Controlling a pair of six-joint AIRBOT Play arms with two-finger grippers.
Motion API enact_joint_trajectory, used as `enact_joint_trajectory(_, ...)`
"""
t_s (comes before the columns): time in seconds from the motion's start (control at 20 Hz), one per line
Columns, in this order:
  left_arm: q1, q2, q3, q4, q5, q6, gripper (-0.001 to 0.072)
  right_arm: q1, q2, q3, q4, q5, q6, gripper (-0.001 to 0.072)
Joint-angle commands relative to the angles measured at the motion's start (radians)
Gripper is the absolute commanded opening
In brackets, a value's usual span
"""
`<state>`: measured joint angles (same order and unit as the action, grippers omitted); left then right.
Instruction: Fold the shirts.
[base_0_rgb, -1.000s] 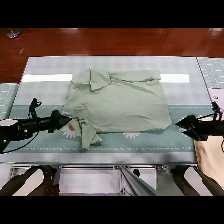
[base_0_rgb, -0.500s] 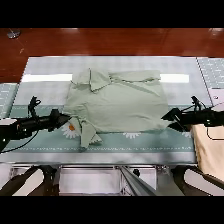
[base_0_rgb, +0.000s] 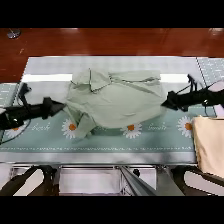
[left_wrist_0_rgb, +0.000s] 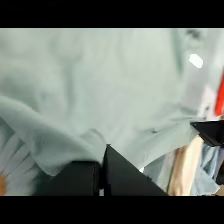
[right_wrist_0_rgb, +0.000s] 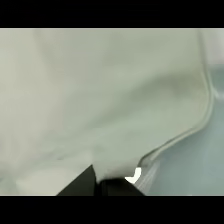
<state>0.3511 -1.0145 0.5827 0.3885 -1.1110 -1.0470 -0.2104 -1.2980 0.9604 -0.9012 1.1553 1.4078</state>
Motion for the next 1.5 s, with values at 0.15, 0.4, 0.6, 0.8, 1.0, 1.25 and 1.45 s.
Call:
enact_joint_trajectory(0.15, 0.056, 0.024, 0.669, -0.142, 0.002, -0.024, 0.0019, 0.013, 0.095, 0.722, -0.085, 0.042, 0.054, 0.0025)
enact_joint_trajectory(0.4, 0.096, 0.043, 1.197, 0.138, -0.027, -0.173, 0.0018, 0.013, 0.174, 1.171, -0.157, 0.224, 0.089, 0.0025)
enact_joint_trajectory(0.6, 0.139, 0.157, 1.355, 0.468, -0.098, -0.264, 0.0019, 0.013, 0.407, 1.096, -0.277, 0.312, 0.092, 0.0026)
enact_joint_trajectory(0.8, 0.074, 0.308, 1.354, 0.726, -0.157, -0.294, 0.0019, 0.013, 0.580, 1.042, -0.367, 0.438, 0.105, 0.0026)
enact_joint_trajectory(1.0, -0.204, 0.397, 1.350, 0.978, -0.210, -0.352, 0.0018, 0.013, 0.648, 1.042, -0.384, 0.519, 0.128, 0.0026)
enact_joint_trajectory(1.25, -0.339, 0.379, 1.190, 1.011, -0.221, -0.365, 0.0018, 0.013, 0.646, 0.882, -0.316, 0.560, 0.137, 0.0026)
enact_joint_trajectory(1.45, -0.339, 0.282, 0.961, 1.007, -0.159, -0.391, 0.0019, 0.013, 0.642, 0.534, -0.305, 0.439, 0.106, 0.0026)
